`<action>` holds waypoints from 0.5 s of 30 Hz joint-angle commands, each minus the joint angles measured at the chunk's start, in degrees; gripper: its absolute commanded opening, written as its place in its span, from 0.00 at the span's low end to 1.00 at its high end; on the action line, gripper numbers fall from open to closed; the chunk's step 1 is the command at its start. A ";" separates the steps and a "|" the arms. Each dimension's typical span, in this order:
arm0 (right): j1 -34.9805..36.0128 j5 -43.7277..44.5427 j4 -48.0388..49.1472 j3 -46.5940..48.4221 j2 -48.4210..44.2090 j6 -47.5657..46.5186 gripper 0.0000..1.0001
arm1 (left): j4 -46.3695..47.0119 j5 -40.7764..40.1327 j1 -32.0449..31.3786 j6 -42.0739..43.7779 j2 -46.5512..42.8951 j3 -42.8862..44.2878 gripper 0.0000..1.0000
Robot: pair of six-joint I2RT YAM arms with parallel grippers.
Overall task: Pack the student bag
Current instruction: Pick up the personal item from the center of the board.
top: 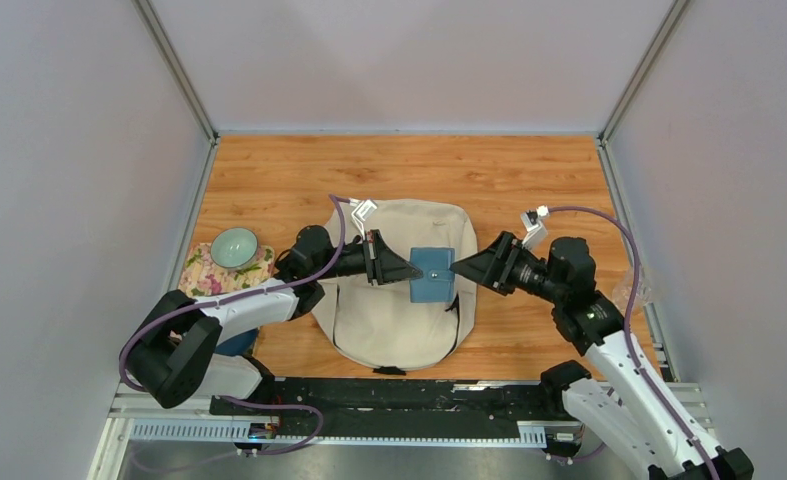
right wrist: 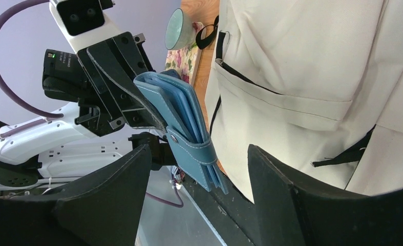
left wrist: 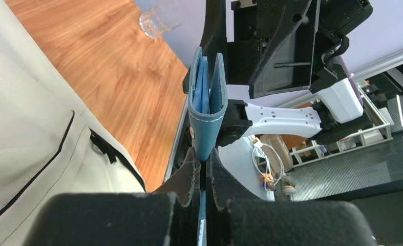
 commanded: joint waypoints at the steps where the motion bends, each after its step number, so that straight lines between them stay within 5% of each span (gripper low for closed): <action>1: 1.00 -2.30 5.82 0.43 2.29 0.72 0.72 | 4.06 1.91 0.01 -0.60 -1.34 2.15 0.00; 11: 4.78 -2.22 9.25 1.75 5.64 1.60 0.71 | 5.30 2.18 -0.08 -2.01 0.24 2.50 0.00; 15: 5.93 -1.78 9.78 2.10 5.55 1.78 0.65 | 4.60 2.18 -0.08 -2.45 1.12 2.86 0.13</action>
